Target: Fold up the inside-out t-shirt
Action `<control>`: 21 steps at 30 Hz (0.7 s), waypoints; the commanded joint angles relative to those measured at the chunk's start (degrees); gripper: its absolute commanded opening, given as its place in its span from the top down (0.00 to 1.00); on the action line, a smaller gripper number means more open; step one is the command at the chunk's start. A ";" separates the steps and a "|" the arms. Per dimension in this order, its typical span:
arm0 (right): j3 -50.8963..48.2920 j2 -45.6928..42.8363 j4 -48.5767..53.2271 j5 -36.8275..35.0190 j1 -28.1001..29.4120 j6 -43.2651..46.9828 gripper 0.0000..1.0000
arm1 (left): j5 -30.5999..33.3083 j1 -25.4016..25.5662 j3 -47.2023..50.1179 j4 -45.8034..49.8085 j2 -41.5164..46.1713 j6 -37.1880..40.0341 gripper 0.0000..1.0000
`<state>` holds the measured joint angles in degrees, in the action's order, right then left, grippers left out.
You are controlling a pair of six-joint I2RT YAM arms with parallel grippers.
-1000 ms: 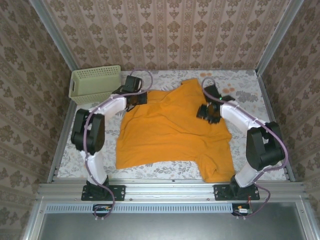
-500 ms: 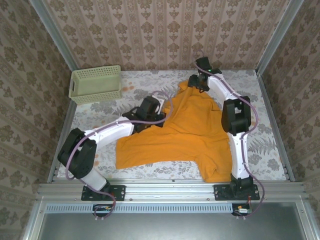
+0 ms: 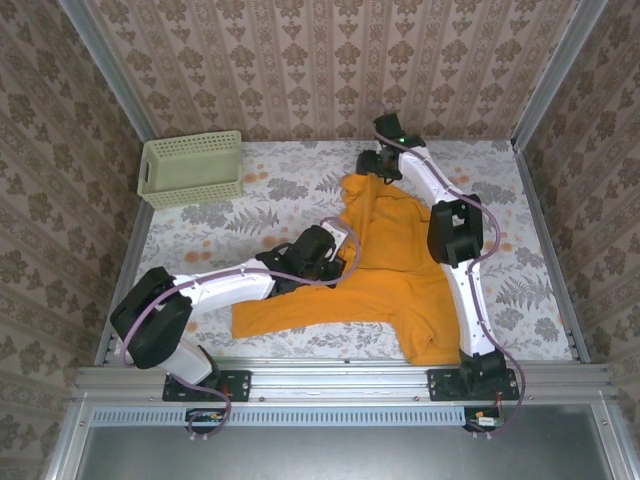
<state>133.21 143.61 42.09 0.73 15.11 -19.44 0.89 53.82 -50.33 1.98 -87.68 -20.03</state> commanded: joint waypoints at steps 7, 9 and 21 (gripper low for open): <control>11.91 7.44 12.49 -7.47 2.48 2.44 0.28 | 1.78 0.23 3.57 -3.53 4.85 -2.57 1.00; 14.02 8.57 13.89 -7.46 2.02 2.55 0.41 | 2.25 0.19 4.68 -4.11 6.05 -2.73 1.00; -17.37 -22.48 0.99 -11.19 -3.85 -6.01 1.00 | 8.24 -5.01 12.69 -1.64 16.82 -2.91 0.97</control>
<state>124.29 135.33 47.92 -7.18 12.60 -21.85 5.67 50.06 -39.81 -1.23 -75.18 -22.22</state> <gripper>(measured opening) 0.070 0.057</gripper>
